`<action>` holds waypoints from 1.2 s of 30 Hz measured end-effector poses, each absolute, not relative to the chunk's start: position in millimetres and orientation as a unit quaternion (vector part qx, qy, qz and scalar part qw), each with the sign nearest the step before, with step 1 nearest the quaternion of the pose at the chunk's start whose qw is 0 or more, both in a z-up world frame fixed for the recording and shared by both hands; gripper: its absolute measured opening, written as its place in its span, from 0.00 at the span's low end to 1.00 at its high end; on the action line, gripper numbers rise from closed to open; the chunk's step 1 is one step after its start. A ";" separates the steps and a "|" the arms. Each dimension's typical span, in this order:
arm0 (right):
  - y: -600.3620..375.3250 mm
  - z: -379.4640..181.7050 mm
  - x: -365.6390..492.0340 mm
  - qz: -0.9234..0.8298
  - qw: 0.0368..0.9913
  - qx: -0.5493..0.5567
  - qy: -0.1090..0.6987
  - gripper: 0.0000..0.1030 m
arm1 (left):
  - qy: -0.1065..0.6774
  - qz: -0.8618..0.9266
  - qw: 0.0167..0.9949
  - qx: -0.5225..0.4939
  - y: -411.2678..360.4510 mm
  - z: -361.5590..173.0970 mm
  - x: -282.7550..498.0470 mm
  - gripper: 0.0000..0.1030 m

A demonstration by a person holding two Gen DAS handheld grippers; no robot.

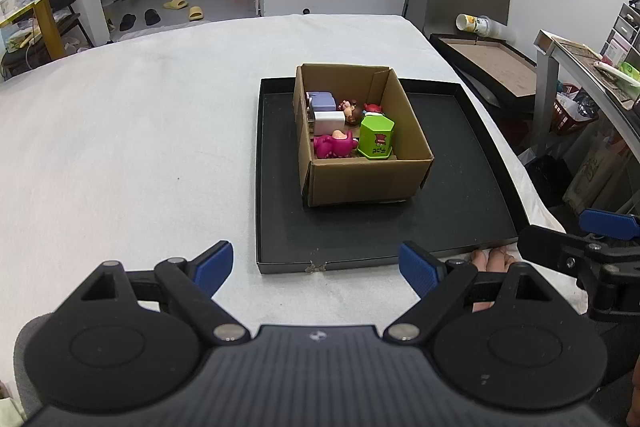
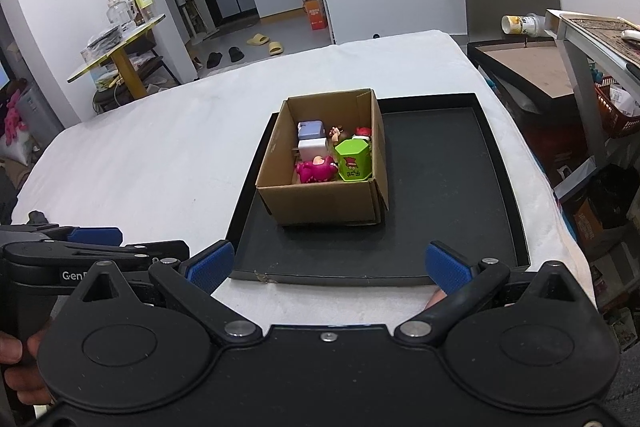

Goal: Organize rigid objects

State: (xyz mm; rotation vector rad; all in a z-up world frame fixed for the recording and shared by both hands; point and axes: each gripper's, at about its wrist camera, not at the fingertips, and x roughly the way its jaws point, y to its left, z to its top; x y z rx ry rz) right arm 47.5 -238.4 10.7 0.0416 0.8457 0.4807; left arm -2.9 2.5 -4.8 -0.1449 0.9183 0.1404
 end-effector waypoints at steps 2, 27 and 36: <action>-237.9 11.3 46.9 0.232 0.884 0.019 0.406 1.00 | 0.443 0.068 0.891 -0.070 2.9 -4.7 -2.9 0.86; -236.6 12.8 46.7 0.236 0.883 0.018 0.405 1.00 | 0.448 0.072 0.888 -0.070 3.7 -5.2 -3.4 0.86; -236.7 12.7 46.6 0.236 0.883 0.018 0.405 1.00 | 0.451 0.072 0.887 -0.071 3.8 -7.8 -4.9 0.86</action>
